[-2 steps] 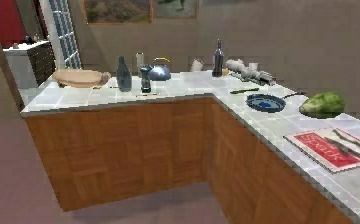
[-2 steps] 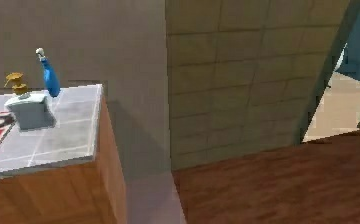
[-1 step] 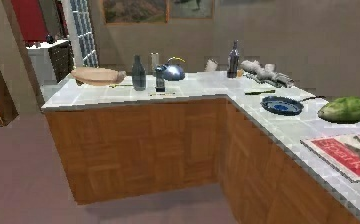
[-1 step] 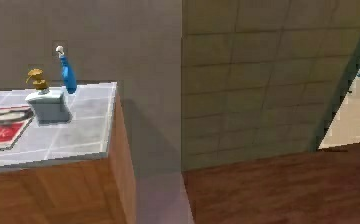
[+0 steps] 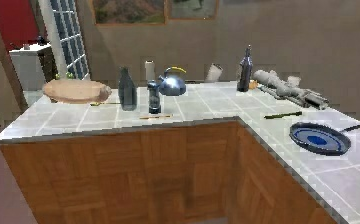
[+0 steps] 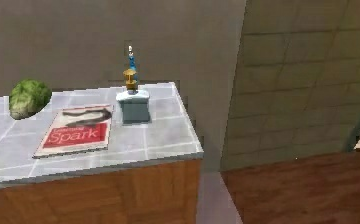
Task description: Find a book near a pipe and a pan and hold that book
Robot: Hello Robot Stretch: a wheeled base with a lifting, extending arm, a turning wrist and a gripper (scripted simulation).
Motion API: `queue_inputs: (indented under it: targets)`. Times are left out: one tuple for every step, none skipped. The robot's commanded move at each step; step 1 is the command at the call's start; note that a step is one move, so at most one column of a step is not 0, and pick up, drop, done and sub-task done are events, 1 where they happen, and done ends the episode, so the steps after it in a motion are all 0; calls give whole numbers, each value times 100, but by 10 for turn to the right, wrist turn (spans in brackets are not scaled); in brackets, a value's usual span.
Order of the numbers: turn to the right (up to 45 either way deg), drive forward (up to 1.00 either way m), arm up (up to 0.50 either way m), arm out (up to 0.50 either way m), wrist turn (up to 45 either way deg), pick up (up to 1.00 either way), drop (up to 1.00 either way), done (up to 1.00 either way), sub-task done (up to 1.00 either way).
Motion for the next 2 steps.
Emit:
queue_inputs:
  targets:
    - [-90,0,0,0,0,0,0,0,0]
    - [0,15,0,0,0,0,0,0,0]
